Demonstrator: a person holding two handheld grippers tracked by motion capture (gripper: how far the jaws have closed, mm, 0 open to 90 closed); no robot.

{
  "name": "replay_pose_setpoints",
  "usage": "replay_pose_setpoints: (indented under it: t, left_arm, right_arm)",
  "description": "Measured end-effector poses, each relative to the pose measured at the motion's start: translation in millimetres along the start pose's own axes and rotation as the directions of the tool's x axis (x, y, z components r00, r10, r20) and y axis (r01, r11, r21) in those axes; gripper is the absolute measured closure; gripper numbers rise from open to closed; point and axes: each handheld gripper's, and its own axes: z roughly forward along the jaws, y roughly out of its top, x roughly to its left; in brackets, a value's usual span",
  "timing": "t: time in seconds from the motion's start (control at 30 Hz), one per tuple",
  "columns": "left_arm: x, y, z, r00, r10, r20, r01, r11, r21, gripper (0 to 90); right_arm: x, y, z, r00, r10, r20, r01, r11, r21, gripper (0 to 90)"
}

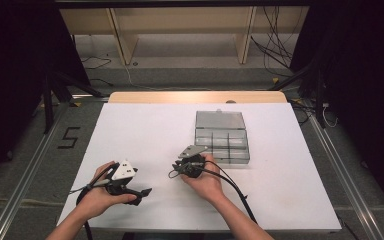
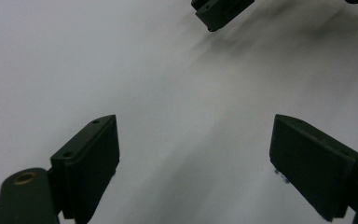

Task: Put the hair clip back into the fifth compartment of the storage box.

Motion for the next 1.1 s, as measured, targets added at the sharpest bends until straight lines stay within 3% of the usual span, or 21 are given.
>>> replay_pose_setpoints:
  t: [1.1]
  left_arm:
    - [2.3,-0.4,-1.1,0.9999,-0.003,-0.012,0.003,1.0,-0.006,15.7]
  right_arm:
    - [-10.5,11.2,-17.7,0.9995,0.031,0.01,-0.031,0.998,-0.061,80.6]
